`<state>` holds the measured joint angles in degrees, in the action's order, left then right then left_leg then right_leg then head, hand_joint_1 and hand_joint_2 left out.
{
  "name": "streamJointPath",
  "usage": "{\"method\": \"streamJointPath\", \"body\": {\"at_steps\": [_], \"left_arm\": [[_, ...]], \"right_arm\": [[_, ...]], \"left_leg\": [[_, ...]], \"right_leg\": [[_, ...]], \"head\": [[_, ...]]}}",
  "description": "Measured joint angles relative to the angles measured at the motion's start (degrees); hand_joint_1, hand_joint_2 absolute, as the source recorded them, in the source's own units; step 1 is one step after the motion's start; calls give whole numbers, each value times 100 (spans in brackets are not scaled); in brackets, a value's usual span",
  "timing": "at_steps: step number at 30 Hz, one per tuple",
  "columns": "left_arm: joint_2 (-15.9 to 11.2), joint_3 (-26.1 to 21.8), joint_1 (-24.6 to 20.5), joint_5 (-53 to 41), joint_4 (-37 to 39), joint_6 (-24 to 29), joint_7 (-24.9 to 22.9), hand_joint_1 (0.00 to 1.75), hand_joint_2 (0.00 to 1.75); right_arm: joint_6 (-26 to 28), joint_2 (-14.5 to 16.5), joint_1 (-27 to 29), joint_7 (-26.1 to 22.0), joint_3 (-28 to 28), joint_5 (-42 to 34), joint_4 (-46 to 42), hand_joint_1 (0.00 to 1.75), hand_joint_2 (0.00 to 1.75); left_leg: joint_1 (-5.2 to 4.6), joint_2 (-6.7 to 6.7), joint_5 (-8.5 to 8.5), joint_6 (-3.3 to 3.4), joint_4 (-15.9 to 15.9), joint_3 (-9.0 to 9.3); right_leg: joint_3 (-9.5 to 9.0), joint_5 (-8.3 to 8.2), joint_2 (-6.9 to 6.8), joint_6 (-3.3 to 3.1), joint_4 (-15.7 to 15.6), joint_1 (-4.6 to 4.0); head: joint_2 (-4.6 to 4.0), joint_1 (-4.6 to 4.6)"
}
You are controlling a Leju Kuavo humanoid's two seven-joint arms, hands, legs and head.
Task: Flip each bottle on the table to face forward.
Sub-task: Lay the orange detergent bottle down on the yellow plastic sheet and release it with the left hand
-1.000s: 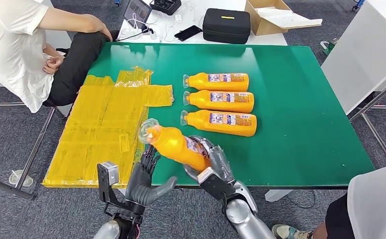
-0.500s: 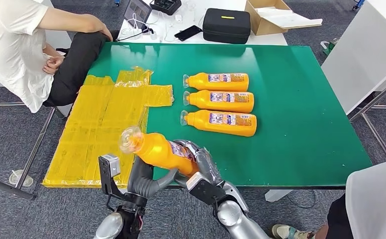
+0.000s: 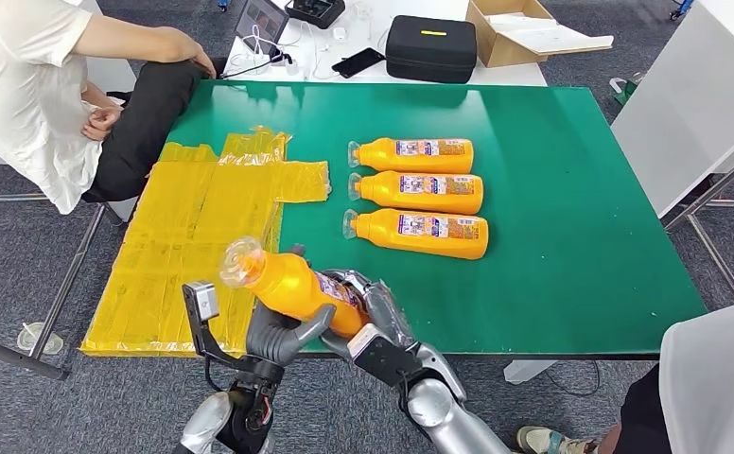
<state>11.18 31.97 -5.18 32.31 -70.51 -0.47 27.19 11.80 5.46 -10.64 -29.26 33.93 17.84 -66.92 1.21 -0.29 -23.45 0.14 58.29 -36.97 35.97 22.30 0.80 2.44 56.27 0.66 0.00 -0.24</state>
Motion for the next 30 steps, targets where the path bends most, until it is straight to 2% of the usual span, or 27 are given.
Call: {"method": "streamJointPath", "body": {"at_steps": [1, 2, 6, 7, 10, 11, 17, 21, 25, 30], "left_arm": [[8, -11, -12, 16, 12, -1, 27, 170, 175], [13, -20, -18, 27, 19, -1, 54, 175, 175], [26, -31, -17, -18, 22, 18, 142, 175, 175], [27, -32, -16, -35, 24, 25, 155, 175, 175], [27, -37, -15, -73, 31, 51, 179, 175, 175], [27, -40, -15, -86, 32, 69, 194, 175, 175], [27, -54, -9, -150, 33, 117, 247, 175, 175], [27, -54, -9, -160, 33, 127, 246, 175, 175], [28, -60, -8, -131, 35, 267, 213, 175, 175], [30, -109, -4, -119, 20, 548, 247, 175, 175]], "right_arm": [[-12, -2, -15, 9, 14, 1, 17, 162, 175], [-25, -4, -29, 19, 24, -1, 36, 159, 175], [-54, -4, -47, 30, 50, -12, 100, 154, 175], [-55, -4, -47, 30, 59, -13, 113, 145, 175], [-55, -4, -47, 30, 78, -12, 145, 41, 175], [-55, -4, -44, 30, 82, -12, 154, 12, 175], [-42, -4, -27, 30, 102, -7, 178, 9, 175], [-36, -4, -17, 30, 104, -6, 180, 0, 175], [25, -4, 2, 44, 104, -19, 181, 0, 0], [482, 16, 140, -238, 49, -92, 77, 0, 0]], "left_leg": [[0, 0, 0, 0, 0, 0], [0, 0, 0, 0, 0, 0], [0, 0, 0, 0, 0, 0], [0, 0, 0, 0, 0, 0], [0, 0, 0, 0, 0, -1], [0, 0, 0, 0, 0, -1], [0, 0, 0, 0, 0, 0], [0, 0, 0, 0, 0, 0], [0, 0, 0, 0, 0, 0], [0, 0, 0, 0, 0, -1]], "right_leg": [[0, 0, 0, 0, 0, 0], [0, 0, 0, 0, 0, 0], [0, 0, 0, 0, 0, 0], [0, 0, 0, 0, 0, 0], [0, 0, 0, 0, 0, 0], [0, 0, 0, 0, 0, 0], [1, 0, 0, 0, 0, 0], [1, 0, 0, 0, 0, 0], [1, 0, 0, 0, 0, 0], [1, 0, 0, 0, 0, 0]], "head": [[0, -1], [0, -1], [0, -1], [1, -1], [1, 1], [1, 1], [0, -1], [0, 1], [1, 1], [1, 1]]}}
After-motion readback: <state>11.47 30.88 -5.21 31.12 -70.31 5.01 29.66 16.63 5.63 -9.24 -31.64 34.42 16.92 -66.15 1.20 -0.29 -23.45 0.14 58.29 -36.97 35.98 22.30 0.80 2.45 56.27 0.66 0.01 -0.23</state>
